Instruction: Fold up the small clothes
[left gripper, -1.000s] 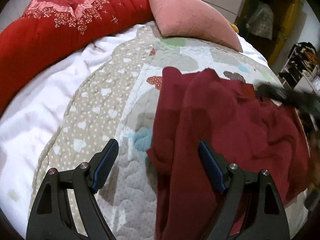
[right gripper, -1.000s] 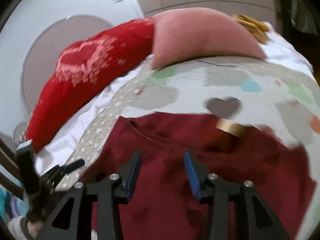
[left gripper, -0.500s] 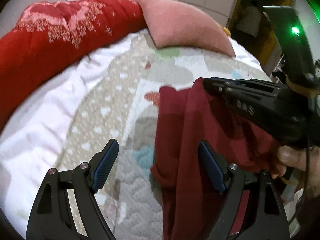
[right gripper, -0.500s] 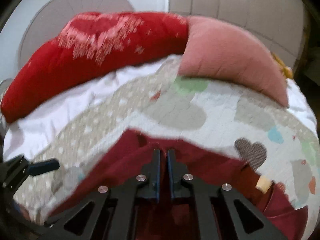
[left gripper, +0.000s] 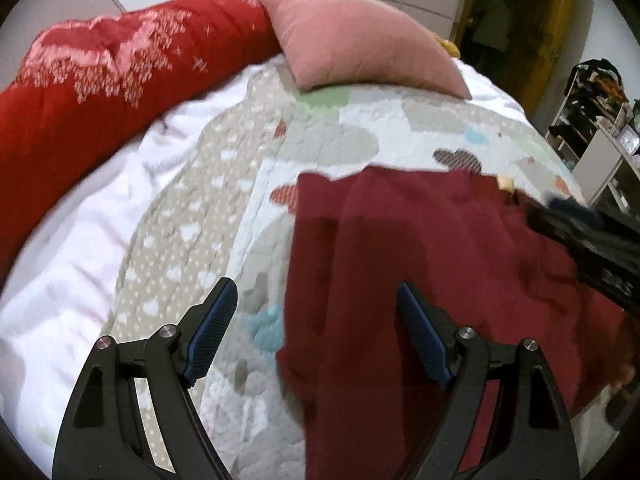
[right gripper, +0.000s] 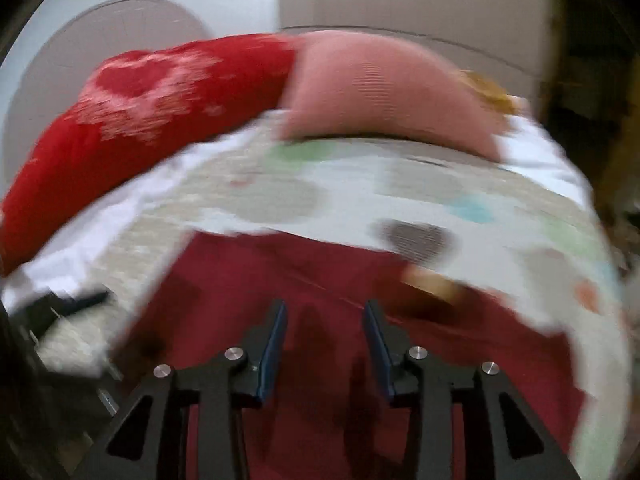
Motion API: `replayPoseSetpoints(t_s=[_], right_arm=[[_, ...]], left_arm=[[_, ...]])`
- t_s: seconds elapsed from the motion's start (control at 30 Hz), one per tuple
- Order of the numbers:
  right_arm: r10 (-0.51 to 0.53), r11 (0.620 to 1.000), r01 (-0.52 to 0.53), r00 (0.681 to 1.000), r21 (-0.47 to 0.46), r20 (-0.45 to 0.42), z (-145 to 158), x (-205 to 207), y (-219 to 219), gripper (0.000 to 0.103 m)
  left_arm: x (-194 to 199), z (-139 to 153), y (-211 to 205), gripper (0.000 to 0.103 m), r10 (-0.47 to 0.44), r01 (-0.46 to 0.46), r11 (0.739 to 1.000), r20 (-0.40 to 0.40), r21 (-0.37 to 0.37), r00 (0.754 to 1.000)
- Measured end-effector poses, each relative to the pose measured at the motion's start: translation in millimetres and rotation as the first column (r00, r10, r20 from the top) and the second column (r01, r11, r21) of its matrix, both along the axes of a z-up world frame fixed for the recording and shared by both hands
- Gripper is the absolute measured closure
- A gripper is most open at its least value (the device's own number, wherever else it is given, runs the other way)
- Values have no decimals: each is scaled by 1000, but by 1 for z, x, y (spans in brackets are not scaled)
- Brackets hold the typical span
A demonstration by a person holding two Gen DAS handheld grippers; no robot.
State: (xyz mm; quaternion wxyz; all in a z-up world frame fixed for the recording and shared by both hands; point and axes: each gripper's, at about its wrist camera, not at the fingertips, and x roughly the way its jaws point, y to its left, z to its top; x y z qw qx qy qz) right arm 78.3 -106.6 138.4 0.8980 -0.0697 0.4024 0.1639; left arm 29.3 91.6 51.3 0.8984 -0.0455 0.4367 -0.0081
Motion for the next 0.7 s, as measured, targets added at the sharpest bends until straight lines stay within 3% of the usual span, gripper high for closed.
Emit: replayPoseSetpoints(t_s=[0.17, 0.3, 0.5, 0.7], right_arm=[[-170, 980, 167, 985, -108, -22, -17, -1, -87, 66], [-255, 963, 248, 965, -105, -55, -39, 11, -125, 66], [-299, 952, 294, 953, -88, -52, -63, 29, -132, 66], [-306, 951, 302, 950, -59, -68, -60, 27, -136, 66]], left_arm=[[25, -9, -18, 21, -4, 4, 999, -8, 41, 1000], [39, -18, -20, 20, 6, -6, 999, -13, 50, 1000], [46, -25, -18, 19, 27, -26, 999, -20, 29, 999], [45, -26, -21, 19, 27, -27, 999, -13, 43, 1000]])
